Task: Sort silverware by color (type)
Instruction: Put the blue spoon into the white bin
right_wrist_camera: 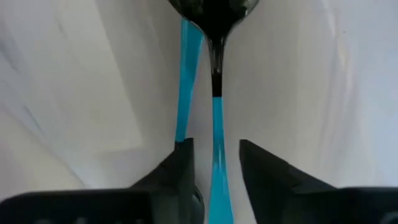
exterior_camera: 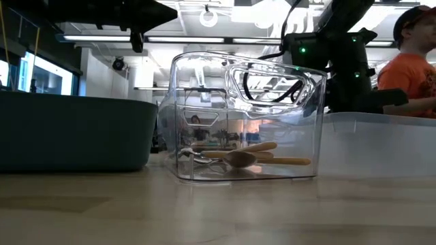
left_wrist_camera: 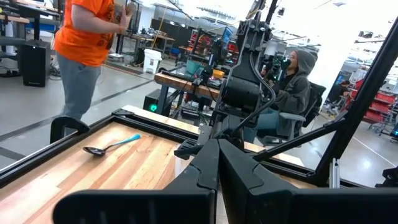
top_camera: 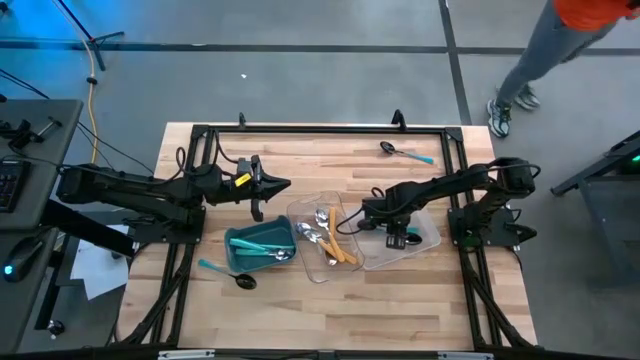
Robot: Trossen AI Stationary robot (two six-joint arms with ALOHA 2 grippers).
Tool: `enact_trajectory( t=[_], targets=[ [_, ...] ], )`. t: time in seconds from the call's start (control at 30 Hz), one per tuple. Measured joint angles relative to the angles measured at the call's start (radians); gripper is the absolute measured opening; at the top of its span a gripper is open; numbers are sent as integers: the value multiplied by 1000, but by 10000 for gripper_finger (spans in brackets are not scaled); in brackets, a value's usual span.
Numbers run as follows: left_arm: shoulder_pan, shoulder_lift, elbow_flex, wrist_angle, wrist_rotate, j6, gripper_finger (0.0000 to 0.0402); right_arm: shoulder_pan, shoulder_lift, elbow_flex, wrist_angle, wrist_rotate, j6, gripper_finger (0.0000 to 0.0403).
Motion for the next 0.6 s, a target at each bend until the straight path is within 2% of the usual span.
enact_trajectory(
  t=[0.1,0.23,0.4,0.6],
  targets=[
    [0,0,0,0,0,0,0,0,0,0,-19,0,-8,139],
    [0,0,0,0,-3,0,0,0,-1,0,-59,0,-31,160],
    [0,0,0,0,-3,1,0,0,-40,0,-103,0,-28,162],
    [1,0,0,0,-3,1,0,0,-181,0,-125,5,19,162]
  ],
)
